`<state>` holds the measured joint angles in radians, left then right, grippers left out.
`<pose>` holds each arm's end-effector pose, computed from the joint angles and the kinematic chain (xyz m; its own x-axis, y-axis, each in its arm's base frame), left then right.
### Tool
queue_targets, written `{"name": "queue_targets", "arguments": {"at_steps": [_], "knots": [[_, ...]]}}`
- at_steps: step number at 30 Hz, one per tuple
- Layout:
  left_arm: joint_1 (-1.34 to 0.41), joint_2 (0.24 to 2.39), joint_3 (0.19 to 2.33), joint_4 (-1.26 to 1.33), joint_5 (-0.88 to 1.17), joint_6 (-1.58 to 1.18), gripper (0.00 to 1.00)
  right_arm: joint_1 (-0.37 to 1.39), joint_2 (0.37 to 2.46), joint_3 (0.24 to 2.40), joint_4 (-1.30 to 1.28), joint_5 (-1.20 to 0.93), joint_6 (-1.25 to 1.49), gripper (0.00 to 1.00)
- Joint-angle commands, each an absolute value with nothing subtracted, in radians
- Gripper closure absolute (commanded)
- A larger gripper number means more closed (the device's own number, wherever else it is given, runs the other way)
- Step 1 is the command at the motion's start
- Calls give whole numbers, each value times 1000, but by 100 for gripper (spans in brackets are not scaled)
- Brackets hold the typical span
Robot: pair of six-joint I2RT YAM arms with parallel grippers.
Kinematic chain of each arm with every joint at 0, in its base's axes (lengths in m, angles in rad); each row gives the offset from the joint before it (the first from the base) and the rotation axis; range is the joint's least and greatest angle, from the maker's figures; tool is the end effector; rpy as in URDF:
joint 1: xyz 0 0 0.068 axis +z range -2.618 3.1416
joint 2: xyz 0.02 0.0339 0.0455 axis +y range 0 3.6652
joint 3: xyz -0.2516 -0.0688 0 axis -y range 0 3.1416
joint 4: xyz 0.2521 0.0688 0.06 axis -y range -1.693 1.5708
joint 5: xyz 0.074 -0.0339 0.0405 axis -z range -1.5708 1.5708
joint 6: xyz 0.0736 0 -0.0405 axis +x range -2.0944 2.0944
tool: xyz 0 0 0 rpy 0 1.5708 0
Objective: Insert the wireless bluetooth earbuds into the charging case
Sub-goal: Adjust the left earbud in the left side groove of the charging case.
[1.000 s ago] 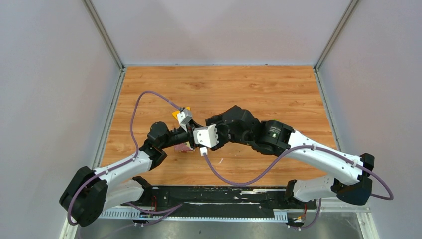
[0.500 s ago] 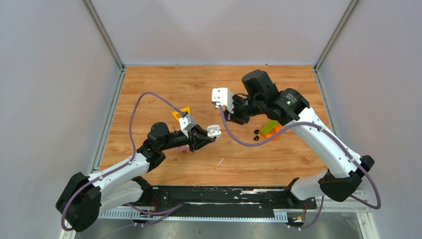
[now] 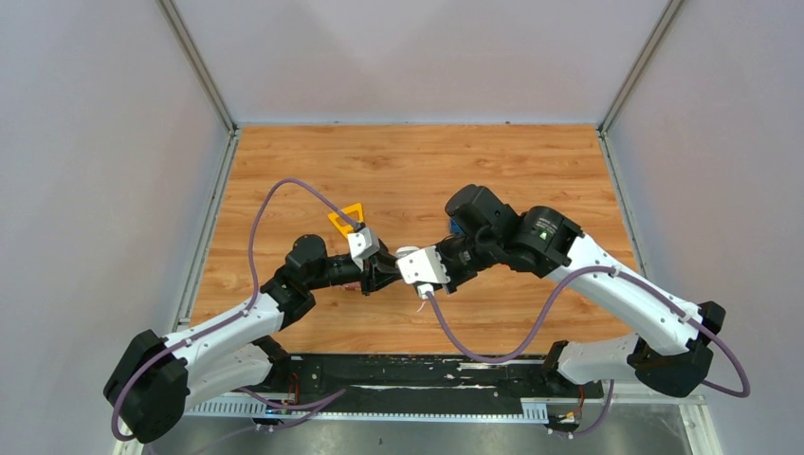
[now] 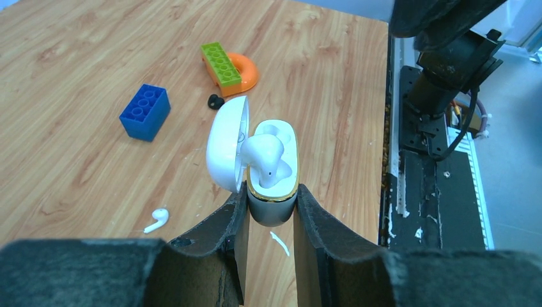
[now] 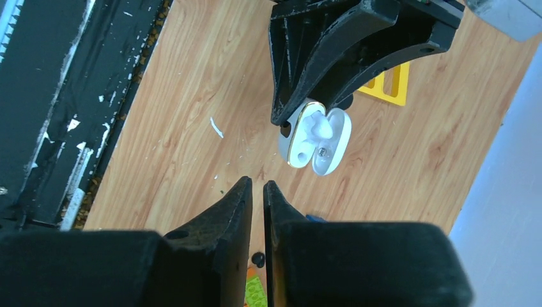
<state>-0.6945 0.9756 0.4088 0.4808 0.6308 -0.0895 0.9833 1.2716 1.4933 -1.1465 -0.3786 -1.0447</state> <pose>0.1695 -0.1977 0.2256 -0.1523 0.0329 -0.9878 0.9586 0.2484 -0.1395 0.1238 0.2351 0.3542 0.5532 -0.6190 -0.5575 -0.8330 -0.4091 -0.3724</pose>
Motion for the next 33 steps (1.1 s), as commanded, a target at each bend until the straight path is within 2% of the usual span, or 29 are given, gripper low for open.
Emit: {"name": "queue_targets", "arguments": {"at_steps": [1, 9, 33], "knots": [[-708, 955, 443, 480, 626, -37, 100, 988, 1294, 1503, -1065, -382, -1128, 85], [-714, 953, 445, 469, 625, -22, 100, 988, 1334, 1492, -1031, -398, -1141, 72], [-718, 943, 440, 492, 647, -32, 100, 988, 1435, 1486, -970, -362, -1136, 72]]}}
